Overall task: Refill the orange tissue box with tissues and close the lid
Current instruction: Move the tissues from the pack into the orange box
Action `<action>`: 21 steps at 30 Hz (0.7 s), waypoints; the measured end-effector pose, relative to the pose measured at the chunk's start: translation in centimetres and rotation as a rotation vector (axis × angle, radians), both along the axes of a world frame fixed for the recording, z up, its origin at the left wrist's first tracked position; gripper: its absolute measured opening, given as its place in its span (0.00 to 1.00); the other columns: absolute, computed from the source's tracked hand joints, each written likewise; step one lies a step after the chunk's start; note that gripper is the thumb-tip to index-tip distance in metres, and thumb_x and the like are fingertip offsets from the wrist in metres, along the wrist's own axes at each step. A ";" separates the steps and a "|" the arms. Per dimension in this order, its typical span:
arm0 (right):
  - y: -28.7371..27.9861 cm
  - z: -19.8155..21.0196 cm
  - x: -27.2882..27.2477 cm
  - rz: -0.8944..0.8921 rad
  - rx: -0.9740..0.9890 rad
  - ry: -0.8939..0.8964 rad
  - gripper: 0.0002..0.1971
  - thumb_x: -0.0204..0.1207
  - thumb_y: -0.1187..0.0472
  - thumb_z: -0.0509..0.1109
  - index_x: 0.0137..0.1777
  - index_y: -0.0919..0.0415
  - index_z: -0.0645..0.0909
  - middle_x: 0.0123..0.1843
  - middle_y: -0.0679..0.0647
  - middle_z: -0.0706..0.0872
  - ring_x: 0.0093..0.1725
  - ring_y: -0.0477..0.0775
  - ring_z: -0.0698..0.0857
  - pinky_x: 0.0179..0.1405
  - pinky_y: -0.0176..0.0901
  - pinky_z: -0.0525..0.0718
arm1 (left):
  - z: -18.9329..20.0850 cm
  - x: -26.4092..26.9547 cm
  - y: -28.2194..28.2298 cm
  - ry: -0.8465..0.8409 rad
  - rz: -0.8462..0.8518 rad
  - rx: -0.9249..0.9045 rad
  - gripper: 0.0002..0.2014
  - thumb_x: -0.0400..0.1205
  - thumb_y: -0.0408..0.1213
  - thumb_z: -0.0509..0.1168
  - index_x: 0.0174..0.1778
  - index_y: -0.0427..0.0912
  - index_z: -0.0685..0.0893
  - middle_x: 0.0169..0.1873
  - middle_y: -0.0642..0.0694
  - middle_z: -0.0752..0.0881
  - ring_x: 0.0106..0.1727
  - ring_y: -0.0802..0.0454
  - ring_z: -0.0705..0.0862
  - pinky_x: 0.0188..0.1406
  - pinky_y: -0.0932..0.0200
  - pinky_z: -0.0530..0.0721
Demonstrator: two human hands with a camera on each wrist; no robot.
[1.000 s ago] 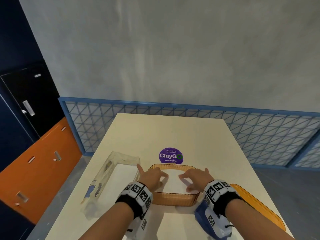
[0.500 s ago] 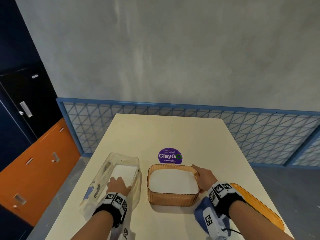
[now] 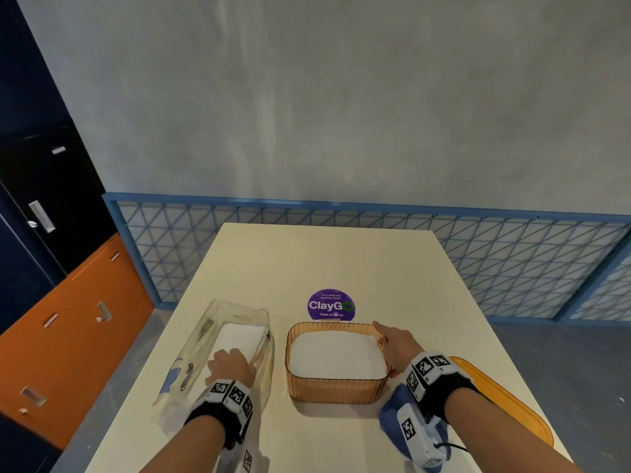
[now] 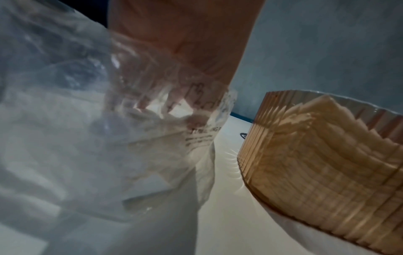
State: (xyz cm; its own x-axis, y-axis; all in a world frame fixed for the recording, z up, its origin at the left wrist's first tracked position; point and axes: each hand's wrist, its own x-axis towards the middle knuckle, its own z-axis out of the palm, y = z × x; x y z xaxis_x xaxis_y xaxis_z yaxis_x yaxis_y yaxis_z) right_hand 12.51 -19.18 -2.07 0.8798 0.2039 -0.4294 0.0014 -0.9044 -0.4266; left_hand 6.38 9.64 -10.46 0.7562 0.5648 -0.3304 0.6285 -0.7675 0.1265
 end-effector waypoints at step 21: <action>5.1 7.2 -0.6 -0.210 0.831 0.298 0.29 0.80 0.37 0.53 0.60 0.62 0.80 0.53 0.63 0.89 0.46 0.61 0.88 0.37 0.46 0.88 | 11.5 -2.9 -4.2 -0.883 -0.441 -0.174 0.27 0.80 0.25 0.57 0.77 0.47 0.69 0.74 0.50 0.73 0.69 0.48 0.78 0.56 0.58 0.80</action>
